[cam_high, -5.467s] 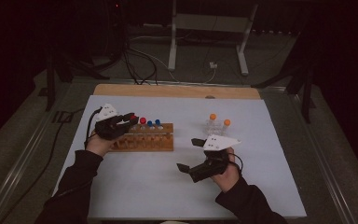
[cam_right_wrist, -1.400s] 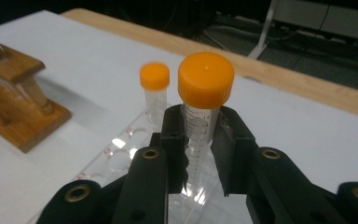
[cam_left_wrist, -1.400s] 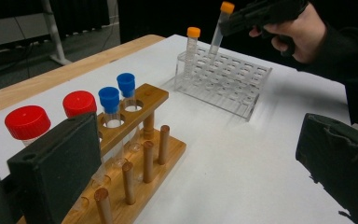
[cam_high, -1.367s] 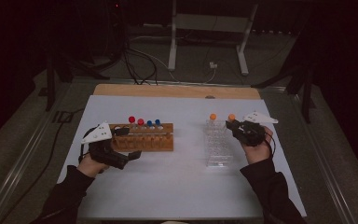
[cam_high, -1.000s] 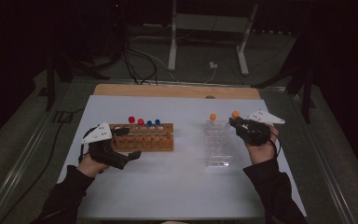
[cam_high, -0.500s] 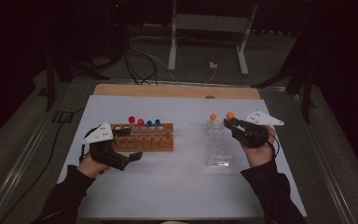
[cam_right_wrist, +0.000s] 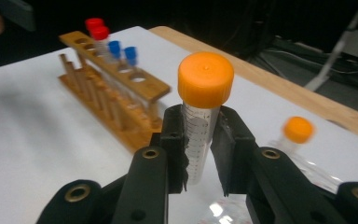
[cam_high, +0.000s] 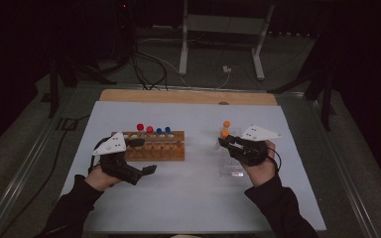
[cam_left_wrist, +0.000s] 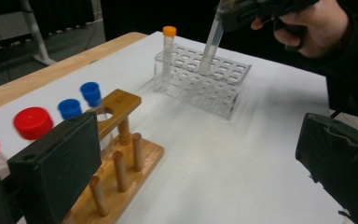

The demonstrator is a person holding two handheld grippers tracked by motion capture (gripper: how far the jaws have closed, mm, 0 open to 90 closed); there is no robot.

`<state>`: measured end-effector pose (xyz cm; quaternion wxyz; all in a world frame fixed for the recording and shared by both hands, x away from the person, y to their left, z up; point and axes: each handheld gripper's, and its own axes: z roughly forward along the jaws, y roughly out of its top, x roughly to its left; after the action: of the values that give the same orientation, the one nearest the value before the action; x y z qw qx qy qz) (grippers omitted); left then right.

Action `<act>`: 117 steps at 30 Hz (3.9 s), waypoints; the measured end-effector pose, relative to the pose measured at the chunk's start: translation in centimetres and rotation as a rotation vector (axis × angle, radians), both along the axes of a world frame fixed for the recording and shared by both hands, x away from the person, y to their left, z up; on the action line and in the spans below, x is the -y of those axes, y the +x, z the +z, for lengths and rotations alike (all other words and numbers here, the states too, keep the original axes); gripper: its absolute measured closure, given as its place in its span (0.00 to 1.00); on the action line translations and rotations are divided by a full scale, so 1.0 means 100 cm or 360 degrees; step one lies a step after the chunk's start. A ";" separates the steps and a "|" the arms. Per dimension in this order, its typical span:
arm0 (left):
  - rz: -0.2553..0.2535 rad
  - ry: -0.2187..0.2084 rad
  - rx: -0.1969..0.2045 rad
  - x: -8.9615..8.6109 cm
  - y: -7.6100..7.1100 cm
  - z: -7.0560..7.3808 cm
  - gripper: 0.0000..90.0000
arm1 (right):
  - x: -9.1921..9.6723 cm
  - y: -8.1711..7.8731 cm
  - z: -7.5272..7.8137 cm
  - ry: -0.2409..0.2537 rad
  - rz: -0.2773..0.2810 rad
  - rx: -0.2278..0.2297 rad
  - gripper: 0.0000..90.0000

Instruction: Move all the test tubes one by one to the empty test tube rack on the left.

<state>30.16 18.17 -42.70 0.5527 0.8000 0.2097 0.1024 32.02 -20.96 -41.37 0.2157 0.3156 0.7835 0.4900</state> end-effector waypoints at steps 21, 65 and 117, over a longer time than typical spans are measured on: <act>-0.0119 -0.0010 -0.0039 0.034 -0.010 0.009 0.01 | -0.053 -0.021 -0.019 -0.0066 0.0327 -0.0085 0.83; -0.0179 0.0081 0.0093 0.083 -0.011 0.004 0.79 | -0.084 -0.037 -0.025 -0.0060 0.0520 -0.0150 0.82; 0.0742 0.0002 0.0263 -0.047 0.037 0.039 0.80 | -0.064 -0.033 -0.014 0.0110 0.0355 -0.0096 0.00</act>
<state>33.85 22.86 -38.82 0.5289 0.7192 0.3428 0.2923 28.73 -14.59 -42.77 0.1252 0.2482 0.8026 0.5278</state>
